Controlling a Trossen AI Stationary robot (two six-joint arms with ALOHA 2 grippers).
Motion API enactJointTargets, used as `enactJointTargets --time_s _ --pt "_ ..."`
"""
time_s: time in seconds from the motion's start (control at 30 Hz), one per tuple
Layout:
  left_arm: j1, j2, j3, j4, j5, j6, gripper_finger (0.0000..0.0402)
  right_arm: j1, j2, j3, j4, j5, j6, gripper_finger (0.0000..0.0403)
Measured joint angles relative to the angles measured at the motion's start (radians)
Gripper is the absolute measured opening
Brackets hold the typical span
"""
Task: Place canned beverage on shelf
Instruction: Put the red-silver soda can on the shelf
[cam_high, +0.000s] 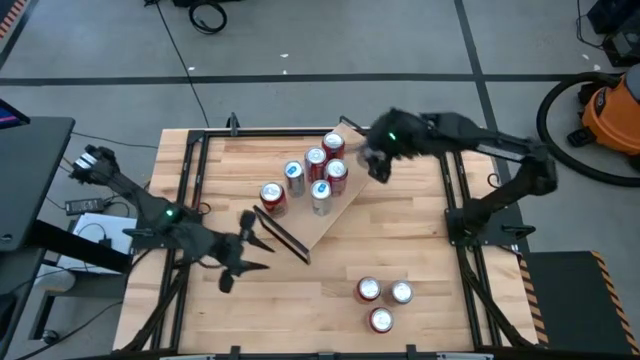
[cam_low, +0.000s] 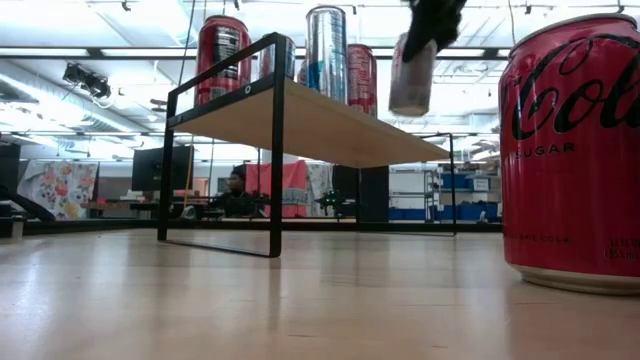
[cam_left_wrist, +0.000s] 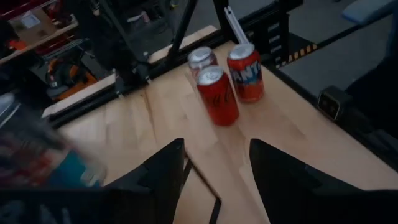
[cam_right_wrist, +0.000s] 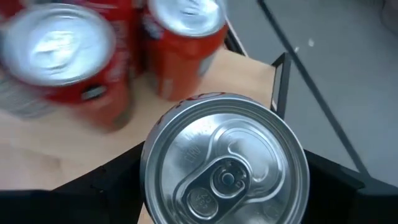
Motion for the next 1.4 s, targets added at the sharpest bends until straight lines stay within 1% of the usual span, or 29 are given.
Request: enactJointTargets --time_s 0.13,0.23,0.3,0.43,0.67,0.73,0.93,1.1,1.4 --pt "0.001 -0.116 -0.050 -0.001 -0.004 -0.005 0.0192 -0.106 0.095 0.091 0.003 -0.077 -0.076 0.0326" --pt "0.000 -0.169 -0.063 -0.033 -0.008 -0.013 0.0192 -0.167 0.164 0.152 0.001 -0.117 -0.129 0.0327" --pt "0.000 -0.190 -0.063 -0.044 -0.030 -0.023 0.0192 -0.202 0.208 0.186 -0.001 -0.152 -0.161 0.0327" --pt "0.001 -0.200 -0.063 -0.064 -0.082 -0.028 0.0192 -0.262 0.277 0.241 0.002 -0.201 -0.219 0.0327" --pt "0.004 -0.197 -0.063 -0.082 -0.110 -0.029 0.0192 -0.342 0.355 0.291 0.035 -0.319 -0.288 0.0327" --pt "0.004 -0.197 -0.063 -0.079 -0.125 -0.029 0.0192 -0.355 0.362 0.295 0.045 -0.335 -0.295 0.0327" --pt "0.004 -0.197 -0.063 -0.082 -0.127 -0.030 0.0192 -0.370 0.382 0.295 0.064 -0.389 -0.317 0.0327" --pt "0.004 -0.197 -0.063 -0.082 -0.127 -0.030 0.0192 -0.373 0.405 0.297 0.073 -0.401 -0.336 0.0327" --pt "0.004 -0.197 -0.063 -0.080 -0.126 -0.031 0.0192 -0.371 0.403 0.296 0.072 -0.405 -0.349 0.0331"
